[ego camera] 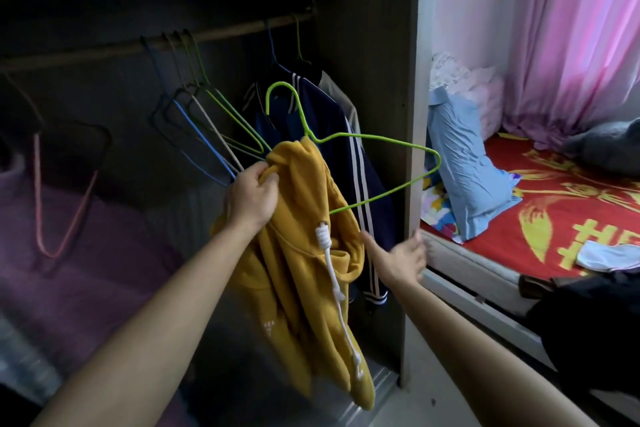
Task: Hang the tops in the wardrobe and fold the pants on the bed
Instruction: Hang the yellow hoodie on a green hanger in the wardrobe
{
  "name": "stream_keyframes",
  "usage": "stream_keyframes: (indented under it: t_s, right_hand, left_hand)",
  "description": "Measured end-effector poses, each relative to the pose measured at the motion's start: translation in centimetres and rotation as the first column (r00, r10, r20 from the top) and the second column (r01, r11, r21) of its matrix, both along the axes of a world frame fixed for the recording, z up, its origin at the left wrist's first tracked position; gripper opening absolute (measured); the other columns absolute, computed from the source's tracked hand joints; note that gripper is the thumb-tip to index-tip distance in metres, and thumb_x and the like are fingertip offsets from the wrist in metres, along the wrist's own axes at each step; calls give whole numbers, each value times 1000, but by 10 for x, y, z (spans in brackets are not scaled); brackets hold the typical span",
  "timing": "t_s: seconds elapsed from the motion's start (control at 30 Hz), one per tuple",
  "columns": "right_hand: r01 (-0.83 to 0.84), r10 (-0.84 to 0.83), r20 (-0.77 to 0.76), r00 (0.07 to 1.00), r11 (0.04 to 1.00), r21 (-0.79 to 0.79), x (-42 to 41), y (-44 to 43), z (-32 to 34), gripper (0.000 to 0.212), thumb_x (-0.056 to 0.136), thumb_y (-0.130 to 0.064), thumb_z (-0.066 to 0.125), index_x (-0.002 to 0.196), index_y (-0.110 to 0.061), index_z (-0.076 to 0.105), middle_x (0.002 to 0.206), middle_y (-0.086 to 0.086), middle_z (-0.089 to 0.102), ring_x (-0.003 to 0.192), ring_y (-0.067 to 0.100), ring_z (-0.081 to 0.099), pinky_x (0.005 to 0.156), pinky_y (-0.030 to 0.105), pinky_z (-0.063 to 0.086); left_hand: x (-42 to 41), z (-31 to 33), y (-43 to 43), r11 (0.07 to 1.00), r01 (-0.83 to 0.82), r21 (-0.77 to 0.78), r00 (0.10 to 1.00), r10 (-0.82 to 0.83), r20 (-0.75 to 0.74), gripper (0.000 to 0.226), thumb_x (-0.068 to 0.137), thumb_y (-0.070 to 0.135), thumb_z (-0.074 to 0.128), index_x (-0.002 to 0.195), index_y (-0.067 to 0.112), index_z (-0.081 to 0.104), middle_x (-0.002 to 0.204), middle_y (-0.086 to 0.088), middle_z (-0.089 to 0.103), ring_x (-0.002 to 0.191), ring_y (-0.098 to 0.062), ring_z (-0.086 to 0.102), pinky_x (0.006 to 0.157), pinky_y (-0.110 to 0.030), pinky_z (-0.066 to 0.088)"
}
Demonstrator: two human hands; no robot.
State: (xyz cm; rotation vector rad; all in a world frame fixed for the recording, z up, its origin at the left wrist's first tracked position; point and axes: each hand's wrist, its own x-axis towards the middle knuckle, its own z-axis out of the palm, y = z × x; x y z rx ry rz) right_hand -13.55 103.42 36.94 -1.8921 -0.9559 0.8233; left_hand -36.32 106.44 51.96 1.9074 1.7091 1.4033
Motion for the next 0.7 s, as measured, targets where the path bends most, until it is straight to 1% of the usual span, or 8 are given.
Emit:
stream_keyframes:
  t_s: [0.03,0.1,0.17,0.23,0.33,0.47,0.57,0.7]
  right_hand:
    - [-74,41,-215,976,986,-148,-4,0,-3,130,68,-78,69,158,-16,0,163,20,15,148,42,20,117,58,23]
    - [-322,111,-612,783,914,-247,-9,0,-7,111,72,-65,77,154,-12,25,147,21,47,133,40,48,110,55,40]
    - [-420,146,-758,636,890,-180,-11,3,-8,78,81,-47,77,142,-8,47,123,19,66,112,35,65,95,48,54]
    - [-379,148,-775,614,917,-125,-12,6,-3,54,89,-34,72,133,-10,54,118,20,67,104,35,68,81,44,60]
    - [-276,137,-769,624,960,-53,1,12,12,37,94,-42,62,118,-14,59,109,17,67,94,30,67,69,39,58]
    - [-211,179,-779,601,975,62,31,22,39,35,102,-45,50,93,-13,62,66,3,62,48,11,54,36,19,37]
    - [-133,154,-733,662,987,87,39,30,61,30,102,-41,51,84,-18,57,65,1,57,52,11,53,36,19,36]
    - [-39,90,-678,730,995,90,47,37,71,28,102,-37,51,80,-21,57,65,-1,56,53,10,52,46,20,35]
  left_hand:
    - [2,1,-2,1000,8,10,1000,-8,1,25,76,46,43,71,26,58,74,-1,62,81,-33,60,76,-48,51]
    - [7,4,-7,999,28,30,999,-29,15,26,78,44,44,73,24,59,71,3,60,76,-27,59,73,-46,50]
    - [9,6,-12,999,9,37,999,-10,38,24,78,42,46,79,22,60,75,3,62,77,-24,59,72,-44,50]
    - [7,7,-14,999,-40,23,997,39,59,22,76,42,46,82,23,57,77,5,61,80,-25,60,71,-41,48]
    - [-7,3,-17,995,-61,75,998,60,23,31,80,51,39,68,24,49,66,7,55,73,-21,57,63,-37,40]
    - [-31,-13,-21,981,-171,87,978,180,-110,67,84,81,32,51,28,55,49,15,54,50,0,48,48,-25,29]
    - [-42,-26,-22,960,-241,144,909,276,-312,73,82,83,34,50,20,56,45,10,50,44,-1,43,45,-20,25]
    - [-52,-31,-16,948,-217,231,864,297,-407,76,82,81,32,52,15,55,50,-4,57,48,-21,50,46,-27,27]
